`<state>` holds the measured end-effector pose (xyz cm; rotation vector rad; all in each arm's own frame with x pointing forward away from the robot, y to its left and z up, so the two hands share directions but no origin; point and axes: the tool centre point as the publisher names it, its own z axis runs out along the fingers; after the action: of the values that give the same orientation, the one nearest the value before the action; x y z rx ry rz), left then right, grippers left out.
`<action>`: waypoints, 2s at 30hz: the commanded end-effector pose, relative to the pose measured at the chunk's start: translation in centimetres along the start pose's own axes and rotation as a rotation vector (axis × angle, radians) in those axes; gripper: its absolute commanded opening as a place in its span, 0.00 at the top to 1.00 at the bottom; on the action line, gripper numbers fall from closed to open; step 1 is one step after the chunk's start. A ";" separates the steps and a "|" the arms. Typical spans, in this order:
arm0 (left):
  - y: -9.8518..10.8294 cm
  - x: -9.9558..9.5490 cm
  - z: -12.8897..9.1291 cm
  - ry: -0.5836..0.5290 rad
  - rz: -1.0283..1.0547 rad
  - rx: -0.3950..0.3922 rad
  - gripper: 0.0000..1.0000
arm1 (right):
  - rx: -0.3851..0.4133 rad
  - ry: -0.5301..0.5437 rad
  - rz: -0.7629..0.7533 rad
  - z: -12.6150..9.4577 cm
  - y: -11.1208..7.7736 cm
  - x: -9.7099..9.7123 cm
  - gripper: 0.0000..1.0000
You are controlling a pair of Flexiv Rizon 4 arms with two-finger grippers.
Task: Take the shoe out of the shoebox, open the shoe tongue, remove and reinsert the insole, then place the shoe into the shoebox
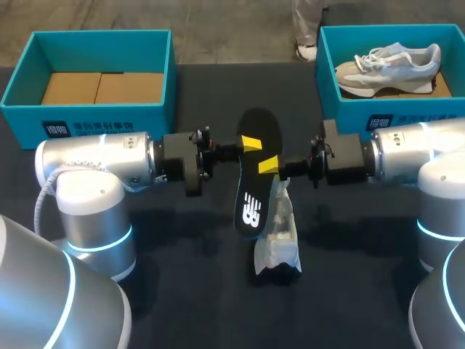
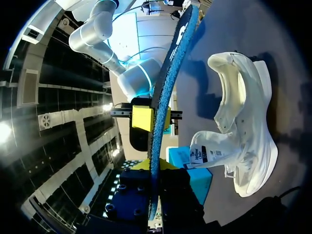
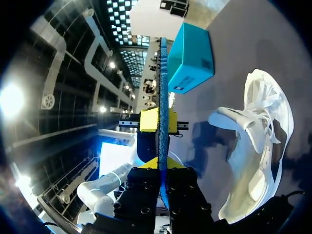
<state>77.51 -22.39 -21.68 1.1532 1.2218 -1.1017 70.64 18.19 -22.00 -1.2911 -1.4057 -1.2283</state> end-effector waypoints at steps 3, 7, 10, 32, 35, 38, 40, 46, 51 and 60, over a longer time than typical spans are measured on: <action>-0.6 -0.3 -0.2 0.016 0.008 -0.010 1.00 | 0.013 -0.006 0.006 -0.1 -0.2 0.0 0.00; -1.0 -0.5 -0.7 0.027 0.011 -0.014 1.00 | 0.038 -0.037 0.009 -0.8 -0.5 0.0 0.00; -1.4 -0.7 -1.2 0.044 0.013 -0.012 1.00 | 0.046 -0.069 0.014 -1.7 -0.7 -0.2 0.00; -7.6 -2.7 -7.3 0.107 -0.108 0.075 1.00 | 0.211 -0.275 -0.163 -9.8 -1.8 -1.7 0.00; -8.7 -2.7 -7.9 0.132 -0.125 0.092 1.00 | 0.245 -0.299 -0.220 -11.0 -2.1 -2.1 0.00; -9.8 -2.9 -8.0 0.161 -0.141 0.119 1.00 | 0.291 -0.308 -0.297 -12.2 -2.5 -2.5 0.00; -10.6 -3.0 -8.0 0.172 -0.136 0.135 1.00 | 0.305 -0.312 -0.307 -12.6 -2.6 -2.7 0.00; -11.4 -3.1 -8.1 0.219 -0.132 0.176 1.00 | 0.305 -0.312 -0.307 -12.6 -2.6 -2.7 0.00; -11.4 -3.1 -8.1 0.219 -0.132 0.176 1.00 | 0.305 -0.312 -0.307 -12.6 -2.6 -2.7 0.00; -13.2 -2.9 -7.3 0.209 -0.218 0.164 1.00 | 0.394 -0.387 -0.499 -14.1 -4.1 -4.7 0.00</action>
<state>64.51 -15.95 -19.31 1.3261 1.4458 -1.3036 67.28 4.41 -24.88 -0.9665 -2.1794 -0.9678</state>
